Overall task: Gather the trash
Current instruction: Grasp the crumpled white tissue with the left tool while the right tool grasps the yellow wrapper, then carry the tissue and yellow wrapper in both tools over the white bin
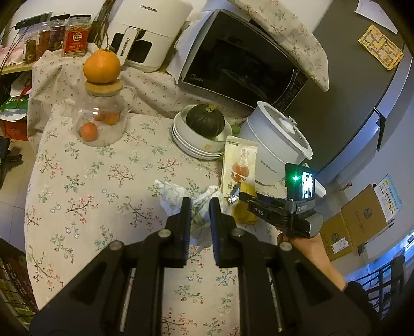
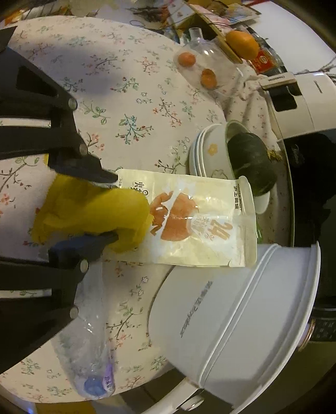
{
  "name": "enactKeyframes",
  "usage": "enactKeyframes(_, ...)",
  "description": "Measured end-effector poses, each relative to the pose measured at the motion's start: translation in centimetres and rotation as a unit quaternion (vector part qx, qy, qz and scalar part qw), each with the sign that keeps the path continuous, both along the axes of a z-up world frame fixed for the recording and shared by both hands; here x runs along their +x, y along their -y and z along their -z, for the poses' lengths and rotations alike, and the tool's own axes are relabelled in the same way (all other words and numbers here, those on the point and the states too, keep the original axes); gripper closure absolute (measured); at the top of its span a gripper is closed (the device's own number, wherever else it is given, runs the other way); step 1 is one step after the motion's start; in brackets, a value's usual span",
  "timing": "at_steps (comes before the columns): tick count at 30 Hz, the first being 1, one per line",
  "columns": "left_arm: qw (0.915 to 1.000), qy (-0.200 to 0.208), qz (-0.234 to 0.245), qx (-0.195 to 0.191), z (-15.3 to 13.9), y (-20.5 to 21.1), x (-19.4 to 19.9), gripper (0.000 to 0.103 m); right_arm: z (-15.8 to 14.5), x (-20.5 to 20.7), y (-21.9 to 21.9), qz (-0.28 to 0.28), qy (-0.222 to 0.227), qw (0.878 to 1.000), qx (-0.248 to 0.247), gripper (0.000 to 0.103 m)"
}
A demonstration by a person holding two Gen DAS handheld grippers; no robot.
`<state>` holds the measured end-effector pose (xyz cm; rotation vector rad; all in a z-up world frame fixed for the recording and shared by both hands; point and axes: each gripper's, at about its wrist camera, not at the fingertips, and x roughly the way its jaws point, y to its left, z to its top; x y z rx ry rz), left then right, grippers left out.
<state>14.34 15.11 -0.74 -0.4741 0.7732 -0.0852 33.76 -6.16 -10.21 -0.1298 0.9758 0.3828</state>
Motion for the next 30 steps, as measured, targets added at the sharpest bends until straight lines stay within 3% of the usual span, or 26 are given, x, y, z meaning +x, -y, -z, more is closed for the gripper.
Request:
enactKeyframes(3, 1.0000, -0.002, 0.001, -0.008, 0.1, 0.0, 0.1, 0.088, -0.3, -0.3, 0.1, -0.009, 0.003, 1.000, 0.010, 0.082)
enactKeyframes(14, 0.9992, 0.011, 0.018, -0.033, -0.9, 1.7, -0.2, 0.088, -4.3, -5.0, 2.0, -0.017, 0.040, 0.999, 0.031, 0.083)
enactKeyframes(25, 0.9969, 0.017, 0.061, -0.046, -1.5, 5.1, -0.8, 0.088, -8.5, -13.1, 8.6, 0.009, 0.051, 0.997, 0.052, 0.083)
enactKeyframes(30, 0.9949, 0.017, 0.086, -0.049, -1.7, 7.1, -0.9, 0.088, -9.2, -16.0, 11.9, 0.023, 0.051, 0.998, 0.032, 0.083)
